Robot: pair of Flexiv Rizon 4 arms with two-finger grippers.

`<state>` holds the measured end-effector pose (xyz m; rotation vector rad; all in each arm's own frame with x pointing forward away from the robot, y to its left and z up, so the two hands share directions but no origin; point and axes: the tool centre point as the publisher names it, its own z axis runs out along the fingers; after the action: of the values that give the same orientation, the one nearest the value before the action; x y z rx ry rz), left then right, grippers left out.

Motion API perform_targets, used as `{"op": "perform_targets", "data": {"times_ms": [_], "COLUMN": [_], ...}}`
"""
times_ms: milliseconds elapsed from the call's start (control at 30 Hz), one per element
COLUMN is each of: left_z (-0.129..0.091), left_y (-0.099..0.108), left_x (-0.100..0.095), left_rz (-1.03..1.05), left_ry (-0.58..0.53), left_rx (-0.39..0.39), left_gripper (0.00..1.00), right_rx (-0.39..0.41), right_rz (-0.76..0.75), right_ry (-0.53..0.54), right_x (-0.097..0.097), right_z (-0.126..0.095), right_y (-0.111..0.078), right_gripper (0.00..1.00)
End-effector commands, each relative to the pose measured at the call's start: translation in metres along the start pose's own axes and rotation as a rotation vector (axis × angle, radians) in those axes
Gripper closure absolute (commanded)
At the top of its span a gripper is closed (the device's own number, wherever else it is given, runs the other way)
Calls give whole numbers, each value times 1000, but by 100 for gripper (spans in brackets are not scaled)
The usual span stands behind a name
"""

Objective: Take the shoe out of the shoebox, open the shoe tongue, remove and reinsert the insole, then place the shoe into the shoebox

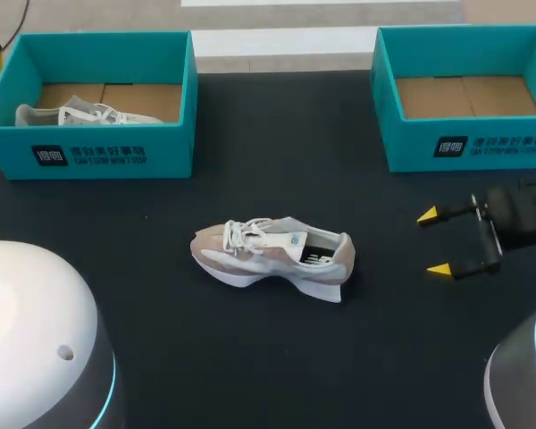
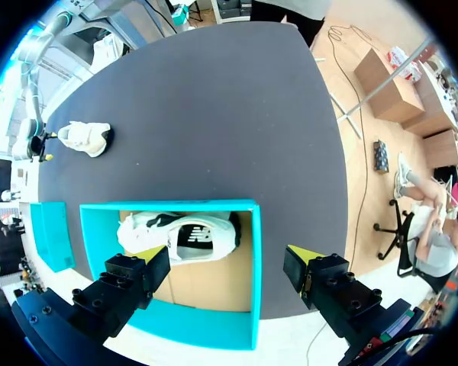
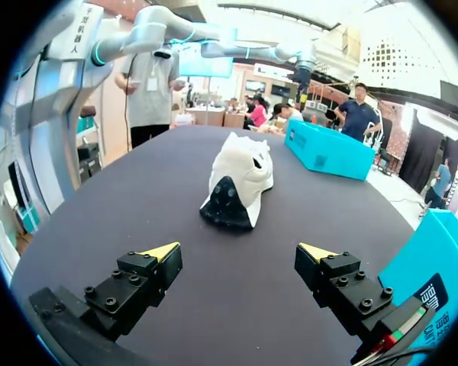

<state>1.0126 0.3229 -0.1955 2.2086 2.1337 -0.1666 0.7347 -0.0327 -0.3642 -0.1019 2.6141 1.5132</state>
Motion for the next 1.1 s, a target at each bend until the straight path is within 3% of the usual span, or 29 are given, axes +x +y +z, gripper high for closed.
{"op": "perform_targets", "data": {"times_ms": [33,800,1100], "left_z": [-1,-1,-1], "left_y": [0,0,0], "left_x": [0,0,0], "left_rz": [1,1,1], "left_ry": [1,1,1], "left_rx": [1,1,1], "left_gripper": [0,0,0], "right_rx": [3,3,4], "right_rz": [0,0,80], "right_ry": [0,0,-126], "right_x": [0,0,-1], "right_z": [1,1,34], "right_y": [1,1,6], "right_gripper": [0,0,0]}}
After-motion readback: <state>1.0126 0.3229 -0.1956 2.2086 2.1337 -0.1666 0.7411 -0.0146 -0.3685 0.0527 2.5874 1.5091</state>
